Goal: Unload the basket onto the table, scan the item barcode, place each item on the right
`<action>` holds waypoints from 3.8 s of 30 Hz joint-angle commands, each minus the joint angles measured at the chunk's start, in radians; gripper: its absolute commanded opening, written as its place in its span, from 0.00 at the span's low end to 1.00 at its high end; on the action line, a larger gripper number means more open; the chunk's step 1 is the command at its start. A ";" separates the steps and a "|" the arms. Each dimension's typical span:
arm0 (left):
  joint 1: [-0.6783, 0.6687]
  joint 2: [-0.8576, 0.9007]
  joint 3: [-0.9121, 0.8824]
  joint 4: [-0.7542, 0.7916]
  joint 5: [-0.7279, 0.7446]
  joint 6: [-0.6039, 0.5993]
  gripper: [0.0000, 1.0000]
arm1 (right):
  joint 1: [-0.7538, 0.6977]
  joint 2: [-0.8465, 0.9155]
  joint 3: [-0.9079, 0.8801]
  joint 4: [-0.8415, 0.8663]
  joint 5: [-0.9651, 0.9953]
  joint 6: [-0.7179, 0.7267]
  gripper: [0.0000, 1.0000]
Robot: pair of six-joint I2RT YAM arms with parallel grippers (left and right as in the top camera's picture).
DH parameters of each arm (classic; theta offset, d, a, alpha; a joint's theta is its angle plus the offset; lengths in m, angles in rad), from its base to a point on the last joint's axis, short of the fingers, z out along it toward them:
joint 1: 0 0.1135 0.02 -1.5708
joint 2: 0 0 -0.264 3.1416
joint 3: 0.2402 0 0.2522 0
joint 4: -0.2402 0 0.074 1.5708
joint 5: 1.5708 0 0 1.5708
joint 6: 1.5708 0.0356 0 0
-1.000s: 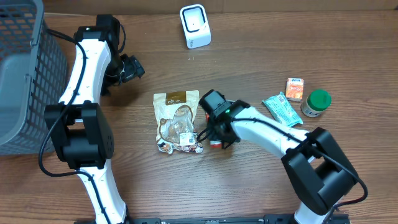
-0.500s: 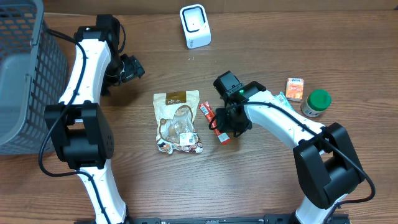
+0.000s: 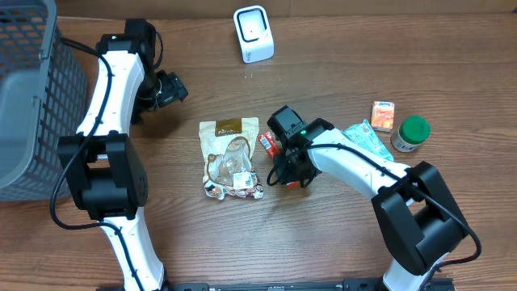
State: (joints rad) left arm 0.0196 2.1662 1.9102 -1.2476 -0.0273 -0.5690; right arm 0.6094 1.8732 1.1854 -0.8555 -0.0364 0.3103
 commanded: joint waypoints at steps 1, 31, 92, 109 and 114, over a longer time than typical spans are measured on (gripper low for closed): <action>-0.007 -0.016 0.016 0.000 -0.006 0.012 1.00 | -0.001 0.002 -0.027 0.018 0.025 -0.008 0.40; -0.007 -0.016 0.016 0.000 -0.006 0.012 1.00 | -0.043 -0.225 0.051 -0.024 -0.356 -0.495 0.04; -0.007 -0.016 0.016 0.000 -0.006 0.012 1.00 | -0.089 0.436 0.278 1.586 0.922 -1.946 0.03; -0.007 -0.016 0.016 0.000 -0.006 0.012 1.00 | -0.108 0.593 0.598 1.418 0.896 -1.888 0.03; -0.007 -0.016 0.016 0.000 -0.006 0.012 1.00 | -0.108 0.597 0.598 1.412 0.896 -1.888 0.03</action>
State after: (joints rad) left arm 0.0196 2.1662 1.9102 -1.2476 -0.0273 -0.5690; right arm 0.5045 2.4741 1.7618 0.5564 0.8703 -1.5959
